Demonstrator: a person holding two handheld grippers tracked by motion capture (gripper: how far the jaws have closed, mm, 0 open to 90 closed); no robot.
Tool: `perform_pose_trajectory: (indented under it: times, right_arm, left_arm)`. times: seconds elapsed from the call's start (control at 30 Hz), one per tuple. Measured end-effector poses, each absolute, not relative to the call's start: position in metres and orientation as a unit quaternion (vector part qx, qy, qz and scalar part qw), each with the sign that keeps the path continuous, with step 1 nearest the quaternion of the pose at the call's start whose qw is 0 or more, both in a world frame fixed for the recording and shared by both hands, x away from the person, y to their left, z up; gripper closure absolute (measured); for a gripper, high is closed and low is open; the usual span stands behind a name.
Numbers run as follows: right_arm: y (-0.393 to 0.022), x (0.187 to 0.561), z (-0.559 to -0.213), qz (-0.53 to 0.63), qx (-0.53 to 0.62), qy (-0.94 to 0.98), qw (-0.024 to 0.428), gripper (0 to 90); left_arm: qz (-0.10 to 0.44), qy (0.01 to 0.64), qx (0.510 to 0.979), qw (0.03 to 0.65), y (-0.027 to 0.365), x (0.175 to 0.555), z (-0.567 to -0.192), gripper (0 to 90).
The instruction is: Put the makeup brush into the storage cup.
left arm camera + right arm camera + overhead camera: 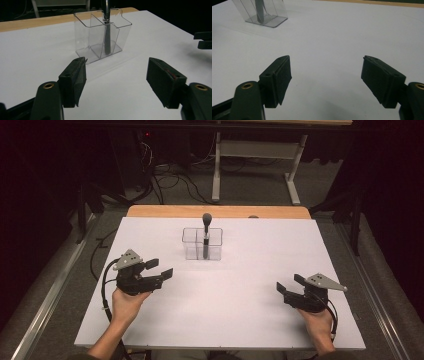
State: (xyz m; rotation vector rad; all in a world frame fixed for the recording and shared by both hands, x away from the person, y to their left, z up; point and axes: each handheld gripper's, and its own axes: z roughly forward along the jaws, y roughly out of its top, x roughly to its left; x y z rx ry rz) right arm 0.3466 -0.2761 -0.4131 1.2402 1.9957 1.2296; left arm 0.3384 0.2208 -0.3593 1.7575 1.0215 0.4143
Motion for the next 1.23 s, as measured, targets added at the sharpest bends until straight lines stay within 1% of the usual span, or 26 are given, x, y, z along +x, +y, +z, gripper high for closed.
perform_pose_trajectory:
  times: [0.23, 0.53, 0.67, 0.73, 1.23]
  right_arm:
    - [-0.276, 0.346, -0.413, 0.450, 0.452, 0.731, 0.243, 26.0]
    - [-0.276, 0.345, -0.412, 0.452, 0.454, 0.729, 0.242, 26.0]
    - [-0.275, 0.345, -0.412, 0.453, 0.452, 0.729, 0.242, 26.0]
    - [-0.275, 0.344, -0.412, 0.453, 0.452, 0.729, 0.241, 26.0]
    - [-0.276, 0.344, -0.412, 0.453, 0.450, 0.730, 0.244, 26.0]
  left_arm:
    - [0.172, 0.434, 0.726, 0.505, 0.224, 0.334, -0.371, 32.3]
    - [0.186, 0.443, 0.712, 0.513, 0.229, 0.327, -0.379, 31.8]
    - [0.196, 0.444, 0.714, 0.504, 0.229, 0.325, -0.386, 31.6]
    - [0.193, 0.449, 0.714, 0.502, 0.230, 0.325, -0.389, 31.6]
    - [0.198, 0.453, 0.713, 0.497, 0.230, 0.325, -0.390, 31.3]
